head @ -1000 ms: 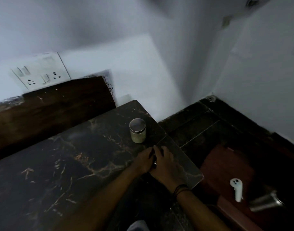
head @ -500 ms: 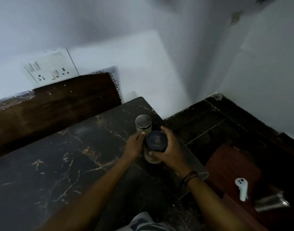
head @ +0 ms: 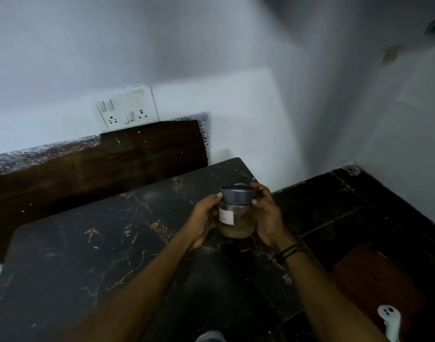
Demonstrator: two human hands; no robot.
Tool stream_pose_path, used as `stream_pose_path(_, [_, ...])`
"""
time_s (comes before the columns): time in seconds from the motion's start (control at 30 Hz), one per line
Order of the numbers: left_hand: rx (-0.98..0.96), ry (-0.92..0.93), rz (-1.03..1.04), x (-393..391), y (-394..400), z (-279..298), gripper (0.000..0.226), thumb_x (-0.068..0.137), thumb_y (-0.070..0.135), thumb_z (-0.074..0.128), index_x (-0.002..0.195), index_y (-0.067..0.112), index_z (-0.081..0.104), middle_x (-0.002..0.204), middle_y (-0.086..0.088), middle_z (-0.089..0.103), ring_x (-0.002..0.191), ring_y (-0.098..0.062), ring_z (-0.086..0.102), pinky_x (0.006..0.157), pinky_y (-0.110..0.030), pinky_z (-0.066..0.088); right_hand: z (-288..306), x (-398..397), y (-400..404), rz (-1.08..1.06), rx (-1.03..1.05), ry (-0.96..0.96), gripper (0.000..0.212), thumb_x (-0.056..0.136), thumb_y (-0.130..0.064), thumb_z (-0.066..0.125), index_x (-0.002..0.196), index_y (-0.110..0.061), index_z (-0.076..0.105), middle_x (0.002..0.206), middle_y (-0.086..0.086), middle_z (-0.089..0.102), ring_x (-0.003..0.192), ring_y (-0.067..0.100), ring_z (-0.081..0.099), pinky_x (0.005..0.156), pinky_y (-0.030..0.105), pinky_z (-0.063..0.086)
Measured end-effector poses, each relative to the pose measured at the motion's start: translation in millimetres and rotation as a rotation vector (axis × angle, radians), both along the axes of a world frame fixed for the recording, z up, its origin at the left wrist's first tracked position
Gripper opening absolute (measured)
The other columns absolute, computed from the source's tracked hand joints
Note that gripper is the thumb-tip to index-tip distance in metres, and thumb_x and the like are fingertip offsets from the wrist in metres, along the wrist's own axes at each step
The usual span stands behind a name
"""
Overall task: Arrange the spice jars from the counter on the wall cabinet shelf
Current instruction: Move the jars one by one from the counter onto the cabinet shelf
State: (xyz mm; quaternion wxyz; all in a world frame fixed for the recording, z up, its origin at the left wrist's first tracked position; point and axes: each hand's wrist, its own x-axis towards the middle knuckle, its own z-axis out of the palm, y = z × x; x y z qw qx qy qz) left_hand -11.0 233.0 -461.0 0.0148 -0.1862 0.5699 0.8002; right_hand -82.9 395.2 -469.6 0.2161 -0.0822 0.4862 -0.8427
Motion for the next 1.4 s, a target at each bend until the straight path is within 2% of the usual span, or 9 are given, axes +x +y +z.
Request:
stream_pose_path(0.07, [-0.019,0.005,0.023,4,-5,1,0.054,0.084,0.046,0.060,0.122,0.008,0.066,0.114,-0.016,0.072,0.104,-0.032,0.066,0.089,-0.046,0.052,-1,4,-9,0.014,0.022,-0.042,0.045,0.084,-0.017,0.053,0.127,-0.005,0.055,0.121,0.019,0.065,0.106,0.038,0.063,0.086,0.048,0.054])
stream_pose_path(0.2, [-0.029,-0.014,0.089,14,-12,-3,0.066,0.077,0.049,0.068,0.124,0.003,0.060,0.118,-0.020,0.069,0.109,-0.036,0.065,0.094,-0.053,0.053,-8,14,-26,0.021,0.062,-0.164,0.033,0.098,-0.018,0.037,0.120,-0.010,0.061,0.101,0.010,0.074,0.091,0.028,0.071,0.068,0.034,0.058])
stream_pose_path(0.4, [-0.073,-0.021,0.127,19,-26,-2,0.061,0.065,0.056,0.080,0.106,0.013,0.063,0.106,-0.009,0.074,0.097,-0.027,0.073,0.083,-0.046,0.061,-10,21,-38,0.041,0.106,-0.188,0.033,0.095,-0.031,0.045,0.110,-0.017,0.072,0.104,0.013,0.075,0.096,0.031,0.071,0.074,0.038,0.057])
stream_pose_path(0.53, [-0.097,0.023,0.154,10,-38,10,0.058,0.067,0.054,0.081,0.104,0.013,0.062,0.113,-0.016,0.072,0.104,-0.035,0.070,0.092,-0.058,0.055,6,14,-46,0.078,0.138,-0.104,0.028,0.092,-0.035,0.049,0.092,-0.031,0.077,0.099,0.002,0.077,0.089,0.019,0.074,0.067,0.030,0.058])
stream_pose_path(0.63, [-0.111,0.052,0.175,7,-42,19,0.059,0.066,0.056,0.081,0.102,0.013,0.061,0.115,-0.020,0.070,0.109,-0.040,0.066,0.096,-0.061,0.051,15,11,-51,0.053,0.143,-0.056,0.026,0.084,-0.033,0.055,0.103,-0.021,0.069,0.099,0.006,0.076,0.088,0.022,0.073,0.063,0.031,0.057])
stream_pose_path(0.77, [-0.119,0.099,0.205,4,-48,33,0.061,0.058,0.059,0.085,0.095,0.015,0.063,0.102,-0.011,0.073,0.098,-0.032,0.069,0.090,-0.050,0.055,29,8,-60,0.069,0.121,0.019,0.043,0.079,-0.027,0.058,0.119,-0.011,0.057,0.109,0.014,0.071,0.095,0.027,0.070,0.070,0.036,0.056])
stream_pose_path(0.93, [-0.194,0.196,0.276,-15,-61,91,0.059,0.059,0.058,0.083,0.094,0.015,0.064,0.090,-0.004,0.075,0.080,-0.016,0.072,0.065,-0.029,0.057,84,-11,-79,0.084,0.081,0.176,0.030,0.087,-0.016,0.053,0.117,-0.017,0.060,0.107,0.006,0.075,0.095,0.023,0.072,0.071,0.032,0.058])
stream_pose_path(1.2, [-0.253,0.398,0.344,-45,-84,218,0.045,0.077,0.049,0.078,0.103,0.015,0.064,0.098,-0.003,0.076,0.088,-0.019,0.072,0.060,-0.025,0.055,205,-47,-109,-0.048,0.100,0.416,0.023,0.097,-0.016,0.050,0.119,-0.021,0.056,0.118,0.008,0.066,0.104,0.022,0.065,0.074,0.028,0.054])
stream_pose_path(1.4, [-0.338,0.565,0.328,-54,-102,300,0.011,0.091,0.024,0.065,0.101,0.019,0.066,0.103,-0.003,0.074,0.100,-0.024,0.067,0.075,-0.032,0.053,281,-53,-122,-0.160,0.001,0.552,0.013,0.098,-0.016,0.052,0.110,-0.021,0.053,0.115,0.005,0.062,0.107,0.022,0.062,0.086,0.042,0.055])
